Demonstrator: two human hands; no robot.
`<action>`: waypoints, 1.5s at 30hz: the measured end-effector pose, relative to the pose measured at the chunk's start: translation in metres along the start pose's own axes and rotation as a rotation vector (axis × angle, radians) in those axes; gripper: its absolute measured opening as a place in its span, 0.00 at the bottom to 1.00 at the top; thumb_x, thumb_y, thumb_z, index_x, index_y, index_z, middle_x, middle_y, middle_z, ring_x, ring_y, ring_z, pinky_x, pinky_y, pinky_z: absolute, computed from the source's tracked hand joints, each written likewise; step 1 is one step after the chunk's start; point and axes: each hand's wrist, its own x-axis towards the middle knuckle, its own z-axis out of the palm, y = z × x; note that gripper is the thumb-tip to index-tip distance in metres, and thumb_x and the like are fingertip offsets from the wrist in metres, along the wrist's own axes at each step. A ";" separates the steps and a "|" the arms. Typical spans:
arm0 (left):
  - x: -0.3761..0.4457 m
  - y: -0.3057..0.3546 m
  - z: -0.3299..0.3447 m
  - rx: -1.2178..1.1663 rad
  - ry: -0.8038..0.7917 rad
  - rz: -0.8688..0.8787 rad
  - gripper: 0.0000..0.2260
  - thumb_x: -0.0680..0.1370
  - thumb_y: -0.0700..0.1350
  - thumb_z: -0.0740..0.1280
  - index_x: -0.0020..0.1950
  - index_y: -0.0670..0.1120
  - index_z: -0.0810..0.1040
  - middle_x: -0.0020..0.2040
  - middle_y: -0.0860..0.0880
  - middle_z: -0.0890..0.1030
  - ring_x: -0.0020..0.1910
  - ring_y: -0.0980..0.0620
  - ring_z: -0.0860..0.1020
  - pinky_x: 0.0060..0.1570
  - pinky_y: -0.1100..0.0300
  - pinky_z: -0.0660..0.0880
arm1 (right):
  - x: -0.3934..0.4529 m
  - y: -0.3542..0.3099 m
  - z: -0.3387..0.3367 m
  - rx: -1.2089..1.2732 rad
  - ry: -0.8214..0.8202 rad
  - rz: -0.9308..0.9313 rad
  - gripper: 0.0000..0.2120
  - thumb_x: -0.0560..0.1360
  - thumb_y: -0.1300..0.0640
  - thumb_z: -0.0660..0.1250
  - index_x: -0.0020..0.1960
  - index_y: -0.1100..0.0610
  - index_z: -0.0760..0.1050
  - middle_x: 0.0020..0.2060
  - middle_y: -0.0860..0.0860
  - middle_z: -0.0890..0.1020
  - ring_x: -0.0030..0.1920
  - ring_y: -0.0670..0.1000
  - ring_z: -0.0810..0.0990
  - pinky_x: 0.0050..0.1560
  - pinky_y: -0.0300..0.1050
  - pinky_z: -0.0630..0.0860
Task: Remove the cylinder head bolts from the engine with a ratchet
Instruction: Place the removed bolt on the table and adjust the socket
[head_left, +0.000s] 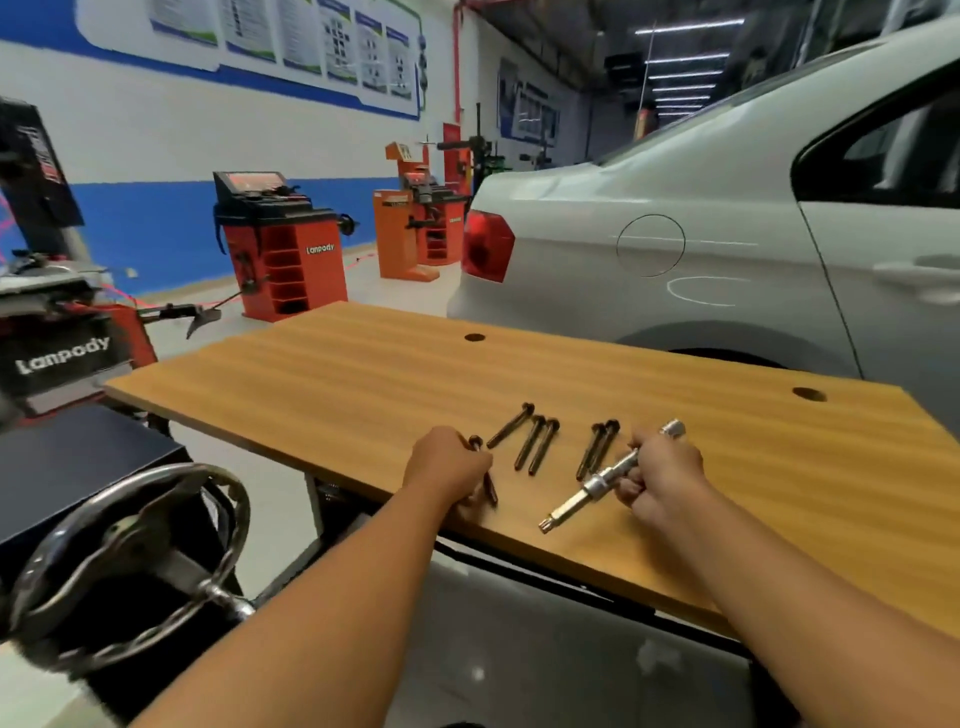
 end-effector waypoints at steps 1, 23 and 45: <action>-0.002 0.002 0.000 -0.019 0.002 0.003 0.09 0.79 0.52 0.71 0.46 0.47 0.79 0.41 0.47 0.84 0.38 0.50 0.84 0.36 0.56 0.81 | 0.003 0.004 -0.001 -0.003 -0.005 0.017 0.07 0.83 0.58 0.63 0.46 0.59 0.71 0.31 0.53 0.69 0.21 0.47 0.63 0.20 0.39 0.61; -0.155 -0.055 -0.138 -0.382 -0.360 0.337 0.05 0.81 0.53 0.69 0.56 0.63 0.78 0.39 0.52 0.84 0.35 0.53 0.84 0.33 0.61 0.78 | -0.169 0.012 0.102 0.151 -0.581 -0.262 0.10 0.86 0.51 0.61 0.53 0.58 0.71 0.33 0.55 0.78 0.24 0.46 0.66 0.24 0.40 0.66; -0.514 -0.311 -0.474 -0.365 0.927 0.070 0.12 0.82 0.59 0.64 0.52 0.52 0.76 0.31 0.59 0.71 0.28 0.61 0.67 0.30 0.62 0.65 | -0.644 0.157 0.315 -0.151 -2.004 -0.757 0.07 0.76 0.47 0.76 0.52 0.46 0.83 0.43 0.51 0.87 0.37 0.51 0.85 0.40 0.44 0.83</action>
